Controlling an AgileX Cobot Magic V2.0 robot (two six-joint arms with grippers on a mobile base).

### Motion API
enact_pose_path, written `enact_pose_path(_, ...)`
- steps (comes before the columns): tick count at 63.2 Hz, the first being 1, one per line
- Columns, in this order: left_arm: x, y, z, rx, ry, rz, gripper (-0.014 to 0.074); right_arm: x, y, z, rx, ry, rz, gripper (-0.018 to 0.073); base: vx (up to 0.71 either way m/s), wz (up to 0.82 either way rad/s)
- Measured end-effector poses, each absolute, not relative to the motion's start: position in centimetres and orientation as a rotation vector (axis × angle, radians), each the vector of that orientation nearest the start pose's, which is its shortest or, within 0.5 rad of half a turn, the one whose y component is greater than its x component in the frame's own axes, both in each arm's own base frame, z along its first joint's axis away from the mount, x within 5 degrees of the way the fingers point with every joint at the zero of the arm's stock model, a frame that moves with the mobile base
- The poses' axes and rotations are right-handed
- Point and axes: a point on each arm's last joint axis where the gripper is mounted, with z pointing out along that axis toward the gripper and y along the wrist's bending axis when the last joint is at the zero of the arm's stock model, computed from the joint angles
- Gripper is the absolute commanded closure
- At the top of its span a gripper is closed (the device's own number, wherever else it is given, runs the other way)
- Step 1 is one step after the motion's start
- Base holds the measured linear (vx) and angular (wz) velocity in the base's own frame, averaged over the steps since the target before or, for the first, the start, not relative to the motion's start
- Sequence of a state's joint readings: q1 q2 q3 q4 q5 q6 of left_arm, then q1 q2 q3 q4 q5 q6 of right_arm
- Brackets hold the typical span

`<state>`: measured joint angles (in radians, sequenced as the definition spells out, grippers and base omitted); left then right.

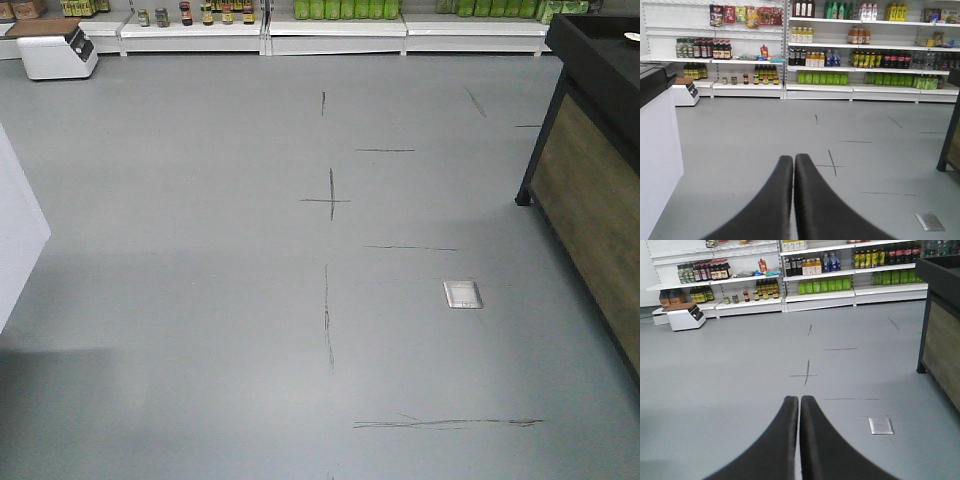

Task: Pick three apples into basket with both arms
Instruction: 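Drive the base across the floor toward the fruit display tables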

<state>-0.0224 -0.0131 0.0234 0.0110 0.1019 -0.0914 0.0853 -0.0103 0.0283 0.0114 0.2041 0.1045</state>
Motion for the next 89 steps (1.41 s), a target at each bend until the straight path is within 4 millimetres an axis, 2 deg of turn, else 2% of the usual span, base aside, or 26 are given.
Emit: enact_pose_path(89, 5.64, -0.12, 19.67, -0.047, 1.596, -0.079, 0.0603, 5.58, 0.5, 18.57, 0.024, 1.708, 0.152, 0.0564, 0.03, 0.03)
